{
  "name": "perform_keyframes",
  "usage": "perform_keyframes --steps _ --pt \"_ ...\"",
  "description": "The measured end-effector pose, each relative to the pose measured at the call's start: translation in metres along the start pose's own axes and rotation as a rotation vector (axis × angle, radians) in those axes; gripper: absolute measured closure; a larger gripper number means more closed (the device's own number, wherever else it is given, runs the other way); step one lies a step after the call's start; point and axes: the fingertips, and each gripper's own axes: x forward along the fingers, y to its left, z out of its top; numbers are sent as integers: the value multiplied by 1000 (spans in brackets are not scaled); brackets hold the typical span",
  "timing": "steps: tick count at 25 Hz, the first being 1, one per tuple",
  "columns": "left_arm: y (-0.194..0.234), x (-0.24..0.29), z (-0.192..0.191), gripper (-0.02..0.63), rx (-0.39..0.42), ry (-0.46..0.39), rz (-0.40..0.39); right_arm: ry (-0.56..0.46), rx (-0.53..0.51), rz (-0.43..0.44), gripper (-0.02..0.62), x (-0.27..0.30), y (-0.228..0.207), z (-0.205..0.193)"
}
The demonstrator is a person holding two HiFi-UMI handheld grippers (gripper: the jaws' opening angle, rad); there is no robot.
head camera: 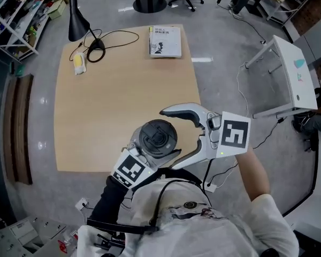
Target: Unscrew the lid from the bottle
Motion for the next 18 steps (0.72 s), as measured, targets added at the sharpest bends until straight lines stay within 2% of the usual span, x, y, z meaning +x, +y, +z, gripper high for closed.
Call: perform_keyframes --steps 2,3,4,5,6,8,11,12,13,14,15,18 --pt "20 -2 -9 192 55 65 118 22 4 -148 49 10 -15 -6" --pt "22 -3 -11 192 76 80 135 36 -19 -173 54 18 -19 -8" --pt "20 -3 -11 190 92 83 125 48 -65 -161 91 25 -18 -8" --pt "15 -2 -9 191 105 77 92 57 -121 -114 127 29 -13 -6" --pt "7 -3 -6 190 119 66 38 63 -173 -39 127 30 -5 -4" --pt "-17 -7 0 192 155 51 -119 68 -241 165 127 25 17 0" --pt "-53 -15 9 192 171 17 -347 50 -241 474 127 20 47 10" --pt "-59 -17 12 192 161 -2 -382 45 -218 534 127 20 51 13" --pt "-59 -18 16 192 143 -24 -389 47 -179 546 127 22 49 15" --pt "-54 -19 19 192 118 -43 -372 54 -131 505 108 23 42 17" --pt "-45 -20 20 192 92 -52 -333 65 -88 422 87 24 32 17" --pt "-3 -25 6 192 64 -3 -149 97 -47 98 41 25 6 14"
